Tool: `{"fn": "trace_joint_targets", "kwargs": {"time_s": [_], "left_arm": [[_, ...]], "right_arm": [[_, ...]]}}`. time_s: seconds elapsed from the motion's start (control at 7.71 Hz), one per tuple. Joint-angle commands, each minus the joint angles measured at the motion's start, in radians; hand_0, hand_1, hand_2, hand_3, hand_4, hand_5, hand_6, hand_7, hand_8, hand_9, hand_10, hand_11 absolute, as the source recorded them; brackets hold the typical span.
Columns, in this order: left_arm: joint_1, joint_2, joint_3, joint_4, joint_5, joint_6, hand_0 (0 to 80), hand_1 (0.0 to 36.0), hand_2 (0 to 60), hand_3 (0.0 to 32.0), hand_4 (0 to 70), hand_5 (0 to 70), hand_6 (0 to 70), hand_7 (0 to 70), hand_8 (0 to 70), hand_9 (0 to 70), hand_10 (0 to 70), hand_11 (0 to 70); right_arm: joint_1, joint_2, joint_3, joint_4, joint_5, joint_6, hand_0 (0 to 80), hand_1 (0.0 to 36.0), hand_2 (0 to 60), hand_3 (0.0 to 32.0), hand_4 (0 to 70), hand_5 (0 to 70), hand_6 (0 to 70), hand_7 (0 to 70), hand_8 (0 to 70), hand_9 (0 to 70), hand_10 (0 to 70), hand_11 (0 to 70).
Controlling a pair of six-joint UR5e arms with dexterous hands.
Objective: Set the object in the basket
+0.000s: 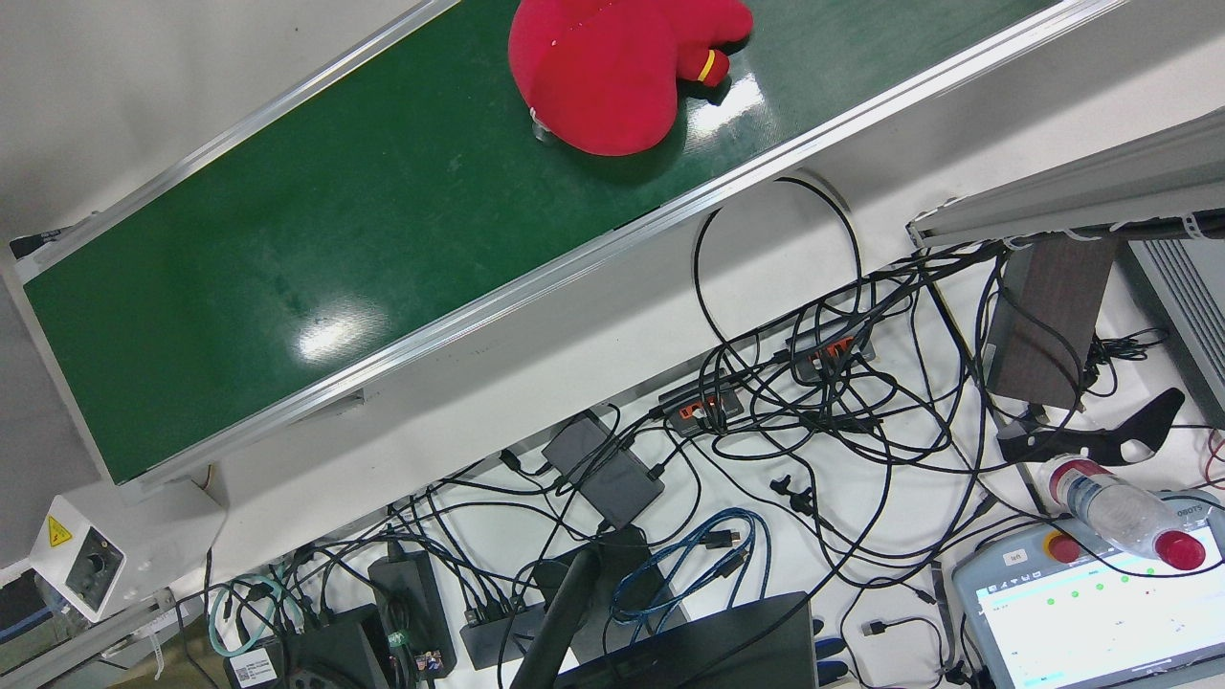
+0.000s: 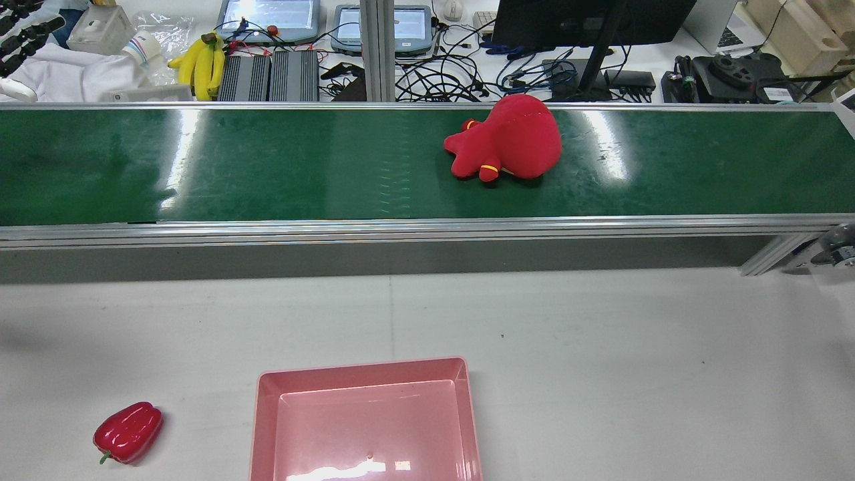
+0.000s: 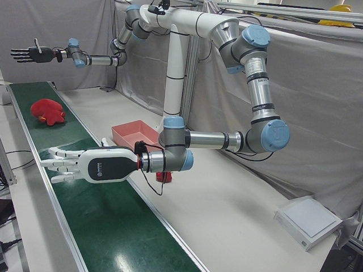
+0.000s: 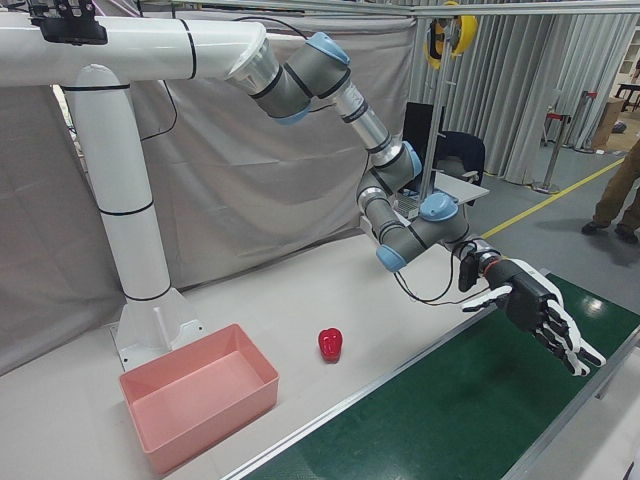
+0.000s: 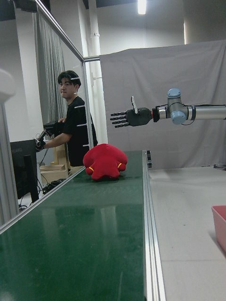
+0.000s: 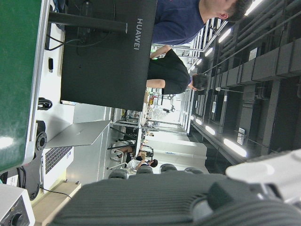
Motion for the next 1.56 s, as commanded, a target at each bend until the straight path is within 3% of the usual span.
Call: {"fn": "trace_joint_targets", "kwargs": {"time_s": [0.0, 0.26, 0.65, 0.78, 1.43], "left_arm": [[0.002, 0.003, 0.002, 0.003, 0.000, 0.002, 72.8, 20.6, 0.0, 0.0, 10.2, 19.4, 2.7, 2.9, 8.1, 13.1, 0.0, 0.0], [-0.011, 0.006, -0.056, 0.000, 0.000, 0.001, 75.5, 21.1, 0.0, 0.0, 9.4, 18.9, 2.5, 2.8, 7.8, 12.7, 0.0, 0.0], [-0.021, 0.232, -0.225, -0.014, 0.002, -0.006, 73.6, 20.9, 0.0, 0.0, 9.6, 19.1, 2.7, 2.8, 8.1, 13.1, 0.0, 0.0], [-0.053, 0.271, -0.257, -0.028, 0.003, -0.010, 75.1, 21.2, 0.0, 0.0, 9.9, 19.3, 2.7, 2.8, 7.9, 12.8, 0.0, 0.0], [-0.068, 0.287, -0.293, -0.016, 0.005, -0.010, 76.2, 21.4, 0.0, 0.0, 11.3, 20.5, 2.8, 2.9, 8.2, 13.2, 0.0, 0.0]], "right_arm": [[-0.009, 0.000, -0.018, 0.002, 0.000, -0.002, 0.0, 0.0, 0.0, 0.0, 0.0, 0.0, 0.0, 0.0, 0.0, 0.0, 0.0, 0.0], [-0.010, 0.000, -0.018, 0.002, 0.000, -0.002, 0.0, 0.0, 0.0, 0.0, 0.0, 0.0, 0.0, 0.0, 0.0, 0.0, 0.0, 0.0], [-0.010, 0.002, -0.018, 0.002, 0.000, -0.002, 0.0, 0.0, 0.0, 0.0, 0.0, 0.0, 0.0, 0.0, 0.0, 0.0, 0.0, 0.0], [-0.010, 0.000, -0.018, 0.002, 0.000, -0.002, 0.0, 0.0, 0.0, 0.0, 0.0, 0.0, 0.0, 0.0, 0.0, 0.0, 0.0, 0.0], [-0.010, 0.000, -0.018, 0.002, 0.000, -0.002, 0.0, 0.0, 0.0, 0.0, 0.0, 0.0, 0.0, 0.0, 0.0, 0.0, 0.0, 0.0]]}}
